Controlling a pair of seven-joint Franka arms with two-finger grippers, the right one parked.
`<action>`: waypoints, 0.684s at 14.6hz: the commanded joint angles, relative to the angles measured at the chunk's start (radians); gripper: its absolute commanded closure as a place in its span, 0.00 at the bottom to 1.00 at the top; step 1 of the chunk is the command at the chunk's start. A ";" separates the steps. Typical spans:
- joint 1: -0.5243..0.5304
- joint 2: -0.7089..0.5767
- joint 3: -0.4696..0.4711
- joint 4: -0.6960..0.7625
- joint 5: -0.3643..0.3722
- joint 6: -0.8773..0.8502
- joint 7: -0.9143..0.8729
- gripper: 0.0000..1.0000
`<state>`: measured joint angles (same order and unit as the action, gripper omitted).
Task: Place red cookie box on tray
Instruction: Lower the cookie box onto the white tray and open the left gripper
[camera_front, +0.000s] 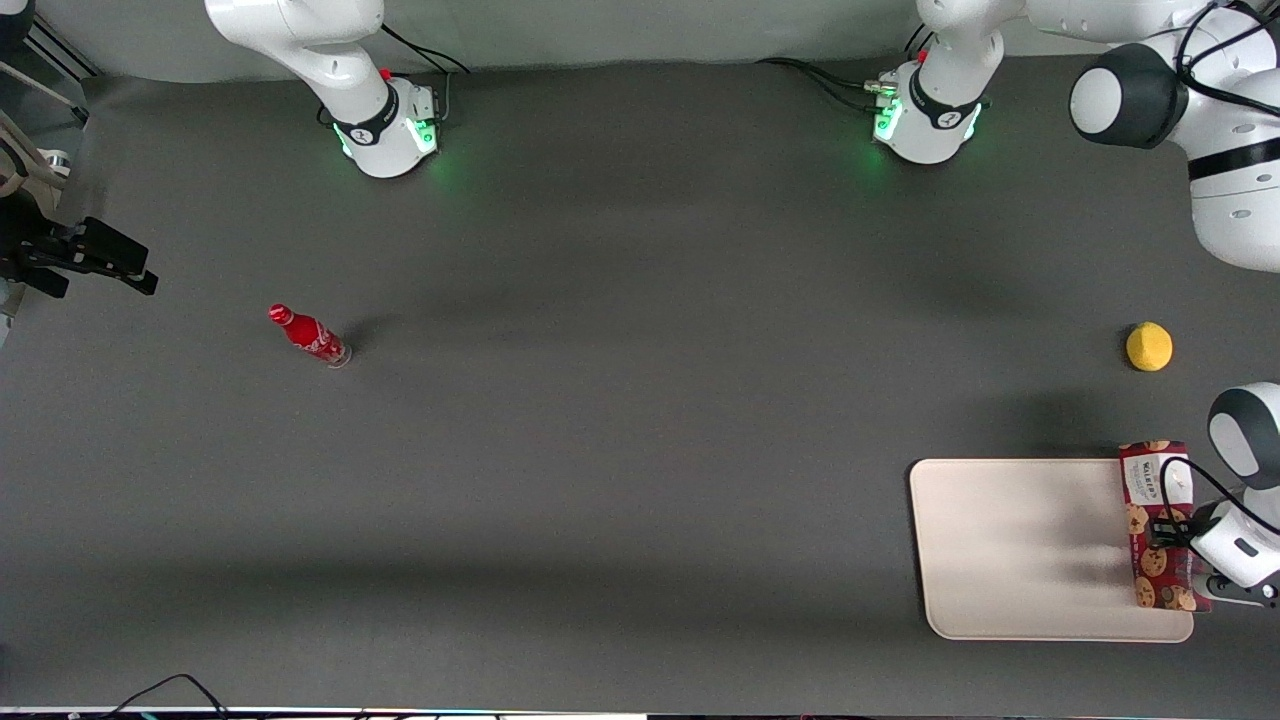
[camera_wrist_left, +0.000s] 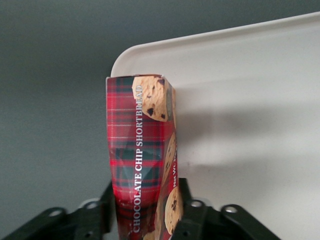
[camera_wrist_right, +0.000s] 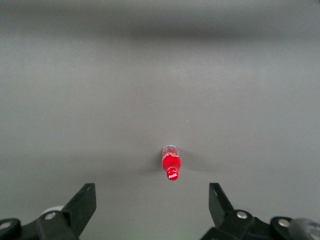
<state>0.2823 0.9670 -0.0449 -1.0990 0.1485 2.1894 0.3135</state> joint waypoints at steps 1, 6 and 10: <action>-0.009 -0.028 0.011 0.059 -0.020 -0.150 0.022 0.00; -0.006 -0.213 0.014 0.080 -0.020 -0.452 0.029 0.00; -0.035 -0.404 0.013 0.048 -0.021 -0.670 0.019 0.00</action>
<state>0.2759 0.7028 -0.0447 -0.9857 0.1420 1.6651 0.3219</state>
